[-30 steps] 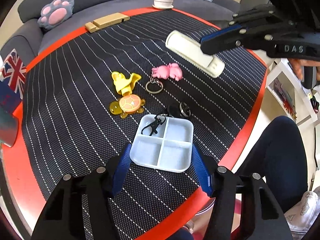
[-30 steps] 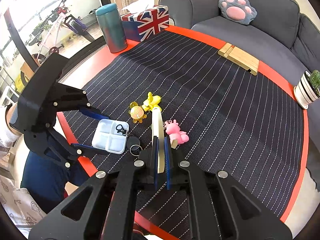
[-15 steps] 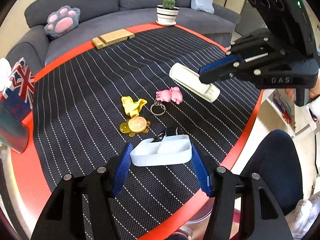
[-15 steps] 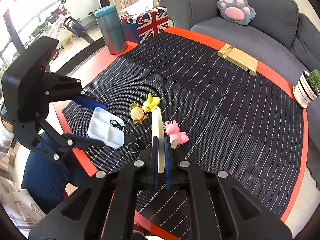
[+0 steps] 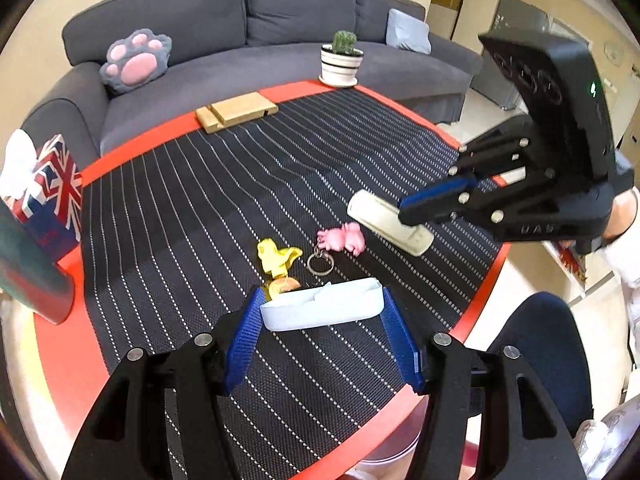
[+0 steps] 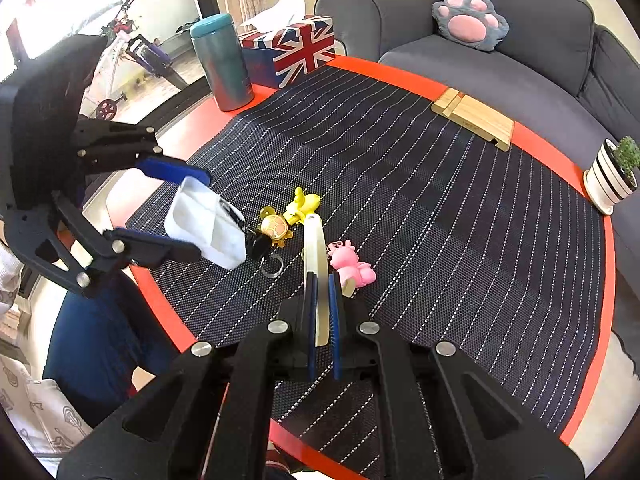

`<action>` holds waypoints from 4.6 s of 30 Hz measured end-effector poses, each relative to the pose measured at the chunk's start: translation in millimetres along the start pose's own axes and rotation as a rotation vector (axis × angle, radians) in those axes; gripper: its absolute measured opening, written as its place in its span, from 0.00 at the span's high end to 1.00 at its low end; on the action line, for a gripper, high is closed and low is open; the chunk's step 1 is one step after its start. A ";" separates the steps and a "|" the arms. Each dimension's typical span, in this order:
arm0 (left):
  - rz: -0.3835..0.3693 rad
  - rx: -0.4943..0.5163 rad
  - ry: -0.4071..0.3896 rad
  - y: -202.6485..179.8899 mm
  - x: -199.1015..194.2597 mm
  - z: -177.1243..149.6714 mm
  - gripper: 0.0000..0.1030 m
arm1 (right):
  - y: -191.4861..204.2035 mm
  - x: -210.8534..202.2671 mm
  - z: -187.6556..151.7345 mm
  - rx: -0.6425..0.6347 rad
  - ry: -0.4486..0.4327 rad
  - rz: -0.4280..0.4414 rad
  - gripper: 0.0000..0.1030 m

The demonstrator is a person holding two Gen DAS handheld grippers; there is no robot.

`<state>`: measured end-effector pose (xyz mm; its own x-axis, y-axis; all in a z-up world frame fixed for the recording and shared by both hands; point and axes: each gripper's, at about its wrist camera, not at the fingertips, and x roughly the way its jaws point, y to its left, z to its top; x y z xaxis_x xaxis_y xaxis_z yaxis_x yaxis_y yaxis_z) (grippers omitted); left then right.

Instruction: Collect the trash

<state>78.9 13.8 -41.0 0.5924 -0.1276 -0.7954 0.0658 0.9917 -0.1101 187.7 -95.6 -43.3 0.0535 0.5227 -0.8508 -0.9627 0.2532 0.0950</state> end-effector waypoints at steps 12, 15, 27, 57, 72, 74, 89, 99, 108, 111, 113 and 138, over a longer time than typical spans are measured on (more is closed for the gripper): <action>0.019 0.002 -0.027 3.1 -15.5 8.2 0.44 | 2.7 -7.5 -0.2 -0.006 -0.010 -0.006 0.95; 0.019 0.004 -0.024 1.1 -17.7 6.6 0.44 | 5.0 -11.3 -0.7 -0.009 -0.014 -0.008 0.95; 0.009 0.017 -0.028 -15.9 -40.0 -3.3 0.44 | 26.3 -41.5 -13.9 -0.027 -0.049 -0.012 0.95; -0.070 0.045 -0.060 -74.7 -86.3 -71.5 0.44 | 103.3 -77.8 -101.2 -0.045 -0.077 0.084 0.95; -0.075 0.034 -0.051 -73.8 -85.8 -77.4 0.44 | 105.3 -73.6 -106.5 -0.025 -0.094 0.087 0.23; -0.079 0.036 -0.042 -74.6 -83.9 -78.3 0.44 | 101.3 -75.2 -105.7 -0.007 -0.098 0.070 0.13; -0.098 0.046 -0.030 -79.7 -81.6 -79.6 0.44 | 93.1 -77.3 -106.5 0.045 -0.105 0.064 0.05; -0.115 0.066 -0.017 -86.8 -78.1 -79.5 0.44 | 82.2 -86.3 -109.9 0.104 -0.141 0.052 0.05; -0.132 0.081 0.005 -95.9 -69.3 -78.9 0.44 | 73.1 -96.1 -116.3 0.136 -0.164 0.037 0.05; -0.136 0.085 0.009 -98.5 -68.2 -78.1 0.43 | 69.8 -97.6 -117.2 0.145 -0.171 0.037 0.04; -0.137 0.090 0.010 -99.5 -67.0 -76.7 0.43 | 68.5 -98.3 -118.4 0.150 -0.176 0.038 0.04; -0.102 0.035 -0.014 -89.1 -65.1 -76.5 0.08 | 69.8 -95.6 -120.5 0.150 -0.170 0.046 0.04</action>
<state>-26.9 -67.3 -25.0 0.5921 -0.2276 -0.7730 0.1539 0.9736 -0.1688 83.5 -226.0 -17.6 0.0666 0.6631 -0.7455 -0.9157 0.3373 0.2183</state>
